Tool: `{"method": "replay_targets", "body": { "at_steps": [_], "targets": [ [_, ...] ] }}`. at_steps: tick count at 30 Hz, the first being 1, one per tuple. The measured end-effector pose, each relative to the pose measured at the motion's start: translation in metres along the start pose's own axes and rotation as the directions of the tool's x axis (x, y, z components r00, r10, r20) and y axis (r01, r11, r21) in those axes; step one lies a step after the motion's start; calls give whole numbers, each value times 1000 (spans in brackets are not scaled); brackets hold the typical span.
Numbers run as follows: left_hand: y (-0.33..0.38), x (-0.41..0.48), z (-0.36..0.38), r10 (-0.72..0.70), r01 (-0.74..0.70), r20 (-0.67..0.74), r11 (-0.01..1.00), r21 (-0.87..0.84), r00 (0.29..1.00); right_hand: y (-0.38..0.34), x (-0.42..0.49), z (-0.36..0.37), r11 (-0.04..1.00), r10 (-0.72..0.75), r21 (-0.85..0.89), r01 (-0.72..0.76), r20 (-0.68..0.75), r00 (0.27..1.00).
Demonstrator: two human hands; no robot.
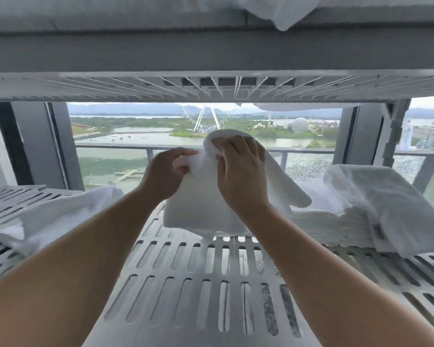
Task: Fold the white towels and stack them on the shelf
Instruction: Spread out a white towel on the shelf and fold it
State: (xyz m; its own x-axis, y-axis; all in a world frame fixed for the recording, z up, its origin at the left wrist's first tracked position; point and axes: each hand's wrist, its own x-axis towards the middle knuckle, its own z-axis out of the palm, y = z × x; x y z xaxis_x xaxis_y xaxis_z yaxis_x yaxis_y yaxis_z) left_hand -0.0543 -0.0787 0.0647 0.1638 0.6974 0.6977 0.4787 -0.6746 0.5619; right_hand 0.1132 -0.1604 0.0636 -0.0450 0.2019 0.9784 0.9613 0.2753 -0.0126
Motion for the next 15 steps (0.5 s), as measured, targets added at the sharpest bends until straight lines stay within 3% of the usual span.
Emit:
{"method": "replay_targets", "body": {
  "at_steps": [15],
  "targets": [
    [-134,-6,-142,-13,12,34,999,33,999,-163,13,103,998,-39,60,34,92,995]
  ]
}}
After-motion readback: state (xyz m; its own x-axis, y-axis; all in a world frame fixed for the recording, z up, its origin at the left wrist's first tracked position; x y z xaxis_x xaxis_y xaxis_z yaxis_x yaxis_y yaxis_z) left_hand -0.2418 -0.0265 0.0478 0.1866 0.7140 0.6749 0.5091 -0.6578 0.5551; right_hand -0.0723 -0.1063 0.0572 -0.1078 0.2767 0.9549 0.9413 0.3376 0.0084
